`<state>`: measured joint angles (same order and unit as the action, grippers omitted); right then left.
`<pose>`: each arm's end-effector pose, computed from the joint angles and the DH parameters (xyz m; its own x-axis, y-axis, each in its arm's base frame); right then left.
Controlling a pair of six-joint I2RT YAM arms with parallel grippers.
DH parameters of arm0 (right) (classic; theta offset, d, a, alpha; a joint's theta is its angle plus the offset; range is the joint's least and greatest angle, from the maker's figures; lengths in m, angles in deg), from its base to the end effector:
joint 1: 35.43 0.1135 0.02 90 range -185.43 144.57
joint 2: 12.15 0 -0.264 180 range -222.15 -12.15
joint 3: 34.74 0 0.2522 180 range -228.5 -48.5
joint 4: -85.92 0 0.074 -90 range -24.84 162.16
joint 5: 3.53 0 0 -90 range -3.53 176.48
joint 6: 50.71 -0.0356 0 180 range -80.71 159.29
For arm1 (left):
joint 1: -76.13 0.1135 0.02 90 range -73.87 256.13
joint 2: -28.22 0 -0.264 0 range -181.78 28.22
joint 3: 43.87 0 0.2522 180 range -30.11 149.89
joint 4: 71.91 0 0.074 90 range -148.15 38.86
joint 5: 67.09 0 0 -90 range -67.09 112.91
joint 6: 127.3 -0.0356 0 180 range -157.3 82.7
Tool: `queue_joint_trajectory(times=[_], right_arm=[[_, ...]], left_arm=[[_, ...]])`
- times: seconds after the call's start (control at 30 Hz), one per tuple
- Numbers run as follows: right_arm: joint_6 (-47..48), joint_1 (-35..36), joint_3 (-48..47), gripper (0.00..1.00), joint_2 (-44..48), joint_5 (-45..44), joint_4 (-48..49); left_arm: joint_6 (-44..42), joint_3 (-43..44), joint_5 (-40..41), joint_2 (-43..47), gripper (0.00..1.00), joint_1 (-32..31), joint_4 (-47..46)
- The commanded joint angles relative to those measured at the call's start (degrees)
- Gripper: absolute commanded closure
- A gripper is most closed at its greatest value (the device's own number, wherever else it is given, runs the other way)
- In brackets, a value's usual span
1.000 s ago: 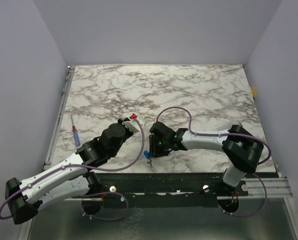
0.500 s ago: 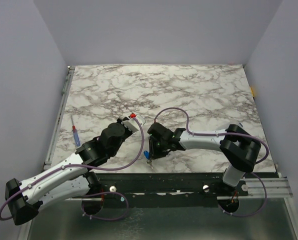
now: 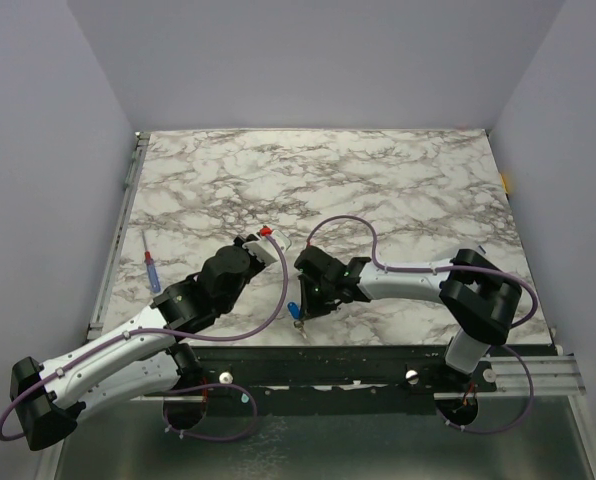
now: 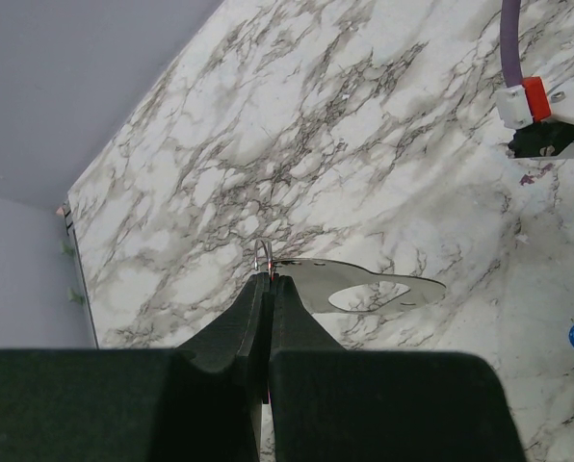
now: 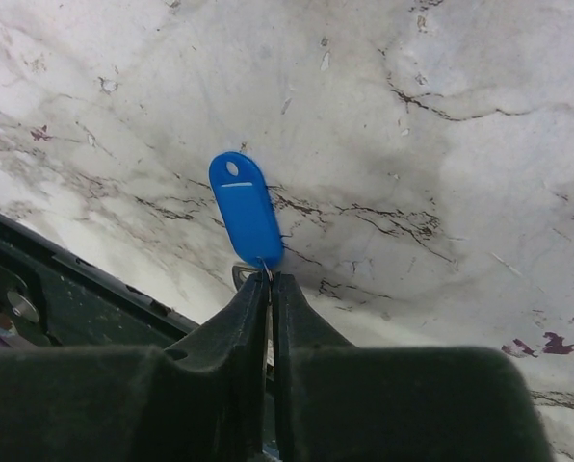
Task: Put the keys on the keyring
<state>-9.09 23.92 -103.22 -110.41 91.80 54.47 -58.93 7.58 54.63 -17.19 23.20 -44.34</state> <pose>0.1651 0.2852 0.1536 -0.9542 -0.1502 -0.2588 -0.2500 0.8753 0.4139 0.1249 -0.1343 0.2898 -0.0641 0.6051 -0.7936 0.4384 0.7315 0.5223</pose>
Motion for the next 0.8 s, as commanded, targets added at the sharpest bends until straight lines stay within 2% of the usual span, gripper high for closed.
queue_joint_trajectory(times=[0.0,0.1,0.2,0.33,0.57,0.77], right_arm=[[0.73,0.77,-1.25,0.93,-0.64,0.61,-0.55],[0.63,0.76,-0.97,0.99,0.24,-0.04,-0.5],[1.1,0.77,0.04,0.99,2.33,-2.18,-0.25],[6.43,0.77,0.24,0.99,6.21,-8.63,-1.35],[16.89,0.72,3.11,0.99,17.75,-19.15,-0.23],[24.4,0.68,6.25,0.99,27.28,-19.43,2.82]], left_arm=[[0.66,-0.52,0.26,0.85,1.0,0.3,-1.51],[0.61,-0.61,0.14,0.81,1.0,0.29,-1.57],[0.51,-0.71,-0.48,0.84,1.0,0.34,-1.57],[0.39,-0.87,-3.54,0.93,1.0,0.36,-1.63],[-0.3,-0.62,-15.46,0.96,1.0,0.33,-1.94],[-0.99,-1.2,-25.48,0.95,1.0,0.28,-2.55]])
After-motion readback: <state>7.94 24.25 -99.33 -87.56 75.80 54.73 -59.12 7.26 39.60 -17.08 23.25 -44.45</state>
